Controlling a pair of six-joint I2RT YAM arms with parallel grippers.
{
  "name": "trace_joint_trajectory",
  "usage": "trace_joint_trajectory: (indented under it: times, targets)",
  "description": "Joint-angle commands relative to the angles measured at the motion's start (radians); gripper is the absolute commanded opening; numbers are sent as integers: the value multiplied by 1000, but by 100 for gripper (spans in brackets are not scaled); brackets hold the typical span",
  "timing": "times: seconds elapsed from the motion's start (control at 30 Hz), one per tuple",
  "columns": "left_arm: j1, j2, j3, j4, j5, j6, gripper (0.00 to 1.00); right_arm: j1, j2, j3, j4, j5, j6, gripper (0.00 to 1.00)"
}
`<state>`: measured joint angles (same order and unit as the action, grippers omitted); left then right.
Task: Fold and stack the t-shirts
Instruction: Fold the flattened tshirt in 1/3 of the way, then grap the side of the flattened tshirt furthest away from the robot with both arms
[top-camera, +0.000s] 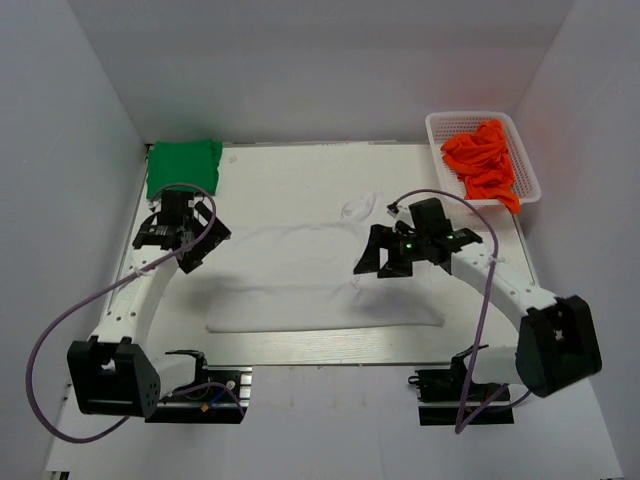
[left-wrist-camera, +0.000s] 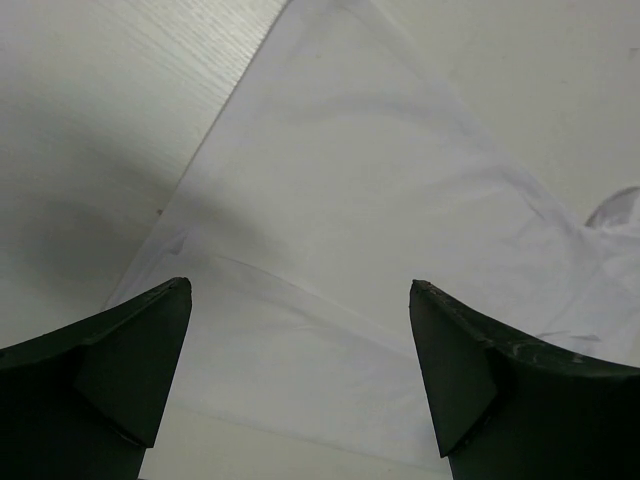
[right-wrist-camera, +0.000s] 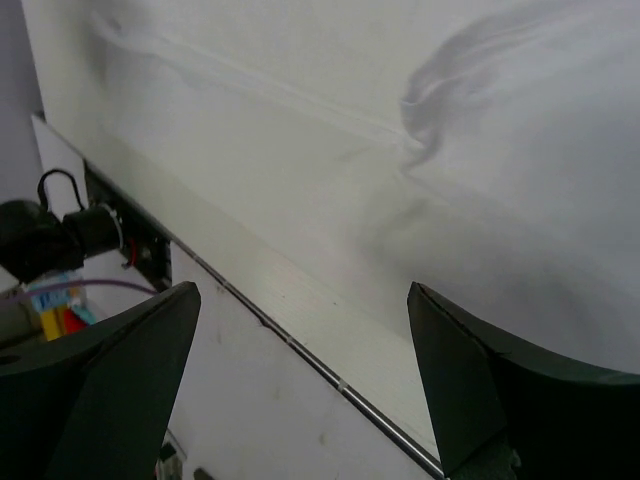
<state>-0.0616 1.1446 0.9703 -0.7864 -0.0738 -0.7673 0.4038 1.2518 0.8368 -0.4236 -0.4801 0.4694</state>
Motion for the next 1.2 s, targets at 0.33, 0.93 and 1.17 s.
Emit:
trace_joint_trajectory:
  times: [0.33,0.93,1.17]
  targets:
    - [14,132,94,-19,-84,-17,100,59,425,209,170,-255,-84,90]
    - [14,337,203,15,-133,-7,100,58,583,398,155,-144,-141,90]
    - [43,527,277,150,-165,-7,100,27,584,657,19,11,-123,90]
